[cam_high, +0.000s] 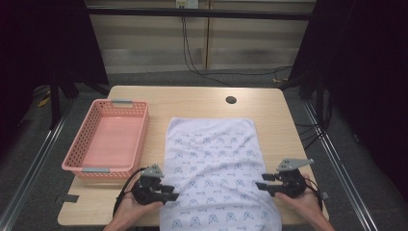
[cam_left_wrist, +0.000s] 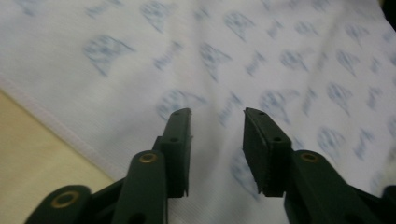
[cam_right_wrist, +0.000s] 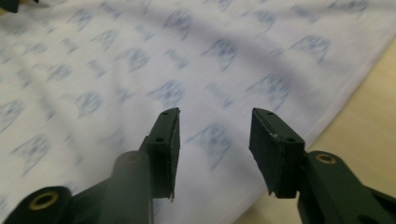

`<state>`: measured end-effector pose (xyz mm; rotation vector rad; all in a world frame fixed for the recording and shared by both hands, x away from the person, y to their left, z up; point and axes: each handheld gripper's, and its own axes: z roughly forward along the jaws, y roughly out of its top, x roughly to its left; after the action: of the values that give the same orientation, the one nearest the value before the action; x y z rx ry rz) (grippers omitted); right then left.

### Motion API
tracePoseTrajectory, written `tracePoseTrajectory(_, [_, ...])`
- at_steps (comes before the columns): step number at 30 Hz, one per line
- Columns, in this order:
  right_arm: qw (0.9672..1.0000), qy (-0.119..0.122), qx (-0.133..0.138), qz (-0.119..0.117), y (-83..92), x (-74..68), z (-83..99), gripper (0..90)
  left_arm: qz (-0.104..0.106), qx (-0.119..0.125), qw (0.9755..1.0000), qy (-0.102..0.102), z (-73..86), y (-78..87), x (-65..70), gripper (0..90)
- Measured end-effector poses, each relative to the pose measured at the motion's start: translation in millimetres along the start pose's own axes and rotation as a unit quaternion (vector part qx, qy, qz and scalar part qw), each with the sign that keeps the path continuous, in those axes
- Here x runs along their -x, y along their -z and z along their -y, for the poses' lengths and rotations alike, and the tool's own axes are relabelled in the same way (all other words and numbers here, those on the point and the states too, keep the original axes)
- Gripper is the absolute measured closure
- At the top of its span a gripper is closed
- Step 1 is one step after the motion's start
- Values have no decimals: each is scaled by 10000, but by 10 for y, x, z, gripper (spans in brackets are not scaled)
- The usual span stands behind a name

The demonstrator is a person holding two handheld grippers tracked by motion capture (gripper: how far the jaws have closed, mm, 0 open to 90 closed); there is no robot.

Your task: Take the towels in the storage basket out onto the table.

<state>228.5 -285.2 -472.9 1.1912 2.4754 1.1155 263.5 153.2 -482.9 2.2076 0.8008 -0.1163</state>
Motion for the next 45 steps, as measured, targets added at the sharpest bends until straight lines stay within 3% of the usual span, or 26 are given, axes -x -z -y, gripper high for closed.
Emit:
tracePoseTrajectory(4, [9997, 65, 63, 237, -213, 225, -242, 470, -236, 174, 9996, 1, -215, -60, -132, 580])
tracePoseTrajectory(9, [9995, 145, -21, 264, -555, 401, -523, 468, -323, 407, 9986, 40, -382, -150, -254, 507])
tracePoseTrajectory(11, [9995, 156, -37, 255, -661, 434, -564, 474, -385, 319, 9987, 80, -421, -178, -287, 476])
tracePoseTrajectory(15, [9990, 231, -202, 329, -781, 439, -519, 570, -518, 318, 9981, 76, -471, -243, -369, 488])
tracePoseTrajectory(17, [9987, 197, -265, 384, -746, 430, -505, 709, -526, 404, 9977, 126, -483, -279, -415, 490])
tracePoseTrajectory(18, [9985, 188, -288, 418, -723, 433, -491, 756, -629, 400, 9971, 121, -486, -297, -439, 492])
tracePoseTrajectory(22, [9993, 64, -191, 301, -642, 437, -382, 838, -745, 494, 9955, 300, -488, -350, -472, 554])
tracePoseTrajectory(24, [9996, 63, -152, 237, -607, 427, -335, 839, -817, 396, 9958, 127, -485, -370, -444, 599])
tracePoseTrajectory(25, [9995, 63, -193, 257, -585, 410, -318, 840, -898, 246, 9956, -92, -463, -399, -421, 623])
tracePoseTrajectory(26, [9992, 131, -221, 296, -554, 380, -291, 842, -938, 222, 9952, -188, -433, -413, -408, 670])
tracePoseTrajectory(30, [9994, 127, -218, 251, -459, 323, -186, 843, -860, 208, 9958, -236, -398, -414, -356, 782])
tracePoseTrajectory(31, [9994, 107, -230, 233, -435, 310, -162, 843, -895, 190, 9953, -330, -386, -418, -323, 807])
tracePoseTrajectory(34, [9996, 60, -225, 163, -367, 276, -88, 842, -697, 144, 9969, -342, -327, -406, -218, 835])
tracePoseTrajectory(38, [9994, 100, -300, 106, -301, 185, -21, 846, -737, -56, 9951, -658, -232, -350, -45, 867])
tracePoseTrajectory(39, [9994, 139, -311, 93, -287, 164, -6, 849, -665, -118, 9952, -702, -213, -338, -7, 878])
tracePoseTrajectory(45, [9990, 164, -401, -139, -222, 7, 78, 863, -344, -212, 9974, -594, 23, -215, 236, 879])
